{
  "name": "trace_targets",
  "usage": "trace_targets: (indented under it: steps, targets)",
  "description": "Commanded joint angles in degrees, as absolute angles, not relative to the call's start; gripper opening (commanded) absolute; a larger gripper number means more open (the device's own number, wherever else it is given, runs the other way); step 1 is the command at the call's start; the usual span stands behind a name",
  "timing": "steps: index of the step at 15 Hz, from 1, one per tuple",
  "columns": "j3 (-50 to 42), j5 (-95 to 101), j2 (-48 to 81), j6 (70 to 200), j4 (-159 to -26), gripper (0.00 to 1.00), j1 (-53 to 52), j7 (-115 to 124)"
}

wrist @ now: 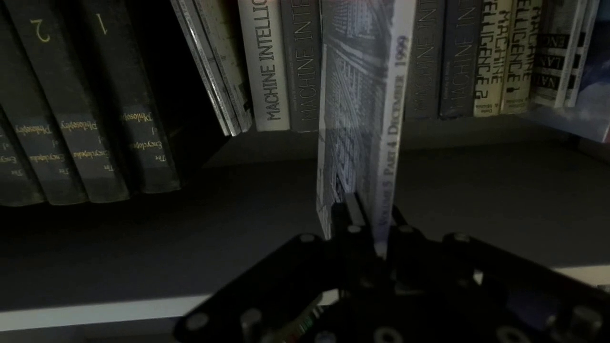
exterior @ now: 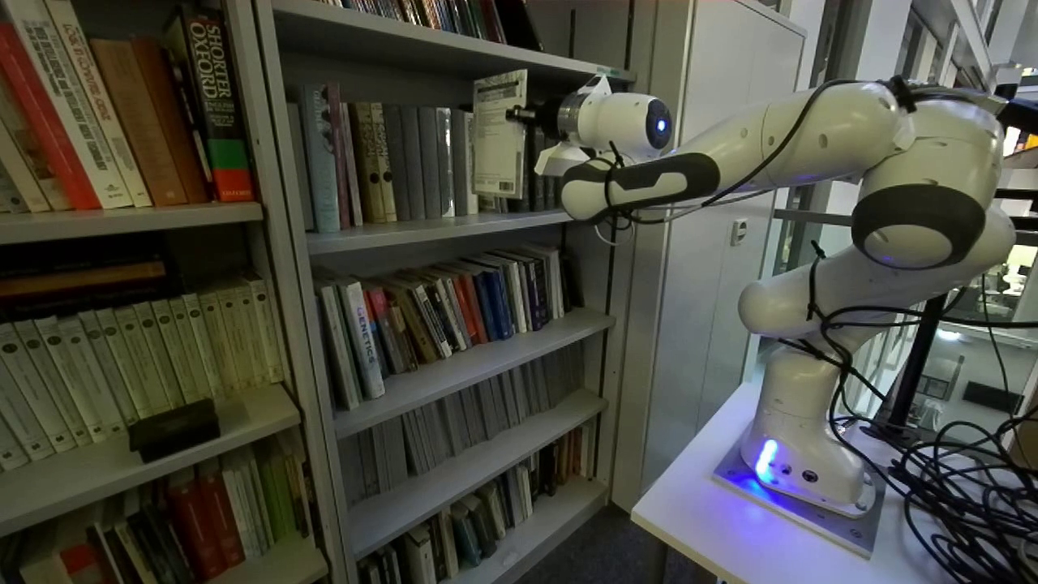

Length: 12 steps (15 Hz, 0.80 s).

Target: Move the thin white book to the right

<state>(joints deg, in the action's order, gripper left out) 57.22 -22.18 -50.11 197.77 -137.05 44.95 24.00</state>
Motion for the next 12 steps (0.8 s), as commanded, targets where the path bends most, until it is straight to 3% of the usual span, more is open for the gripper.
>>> trace_targets:
  steps: [1,12]
  targets:
    - [55.97,-22.78,-50.47,198.42,-138.00,0.02,44.49,22.07]
    - [57.32,-23.04,-50.31,198.43,-137.76,0.02,46.25,22.57]
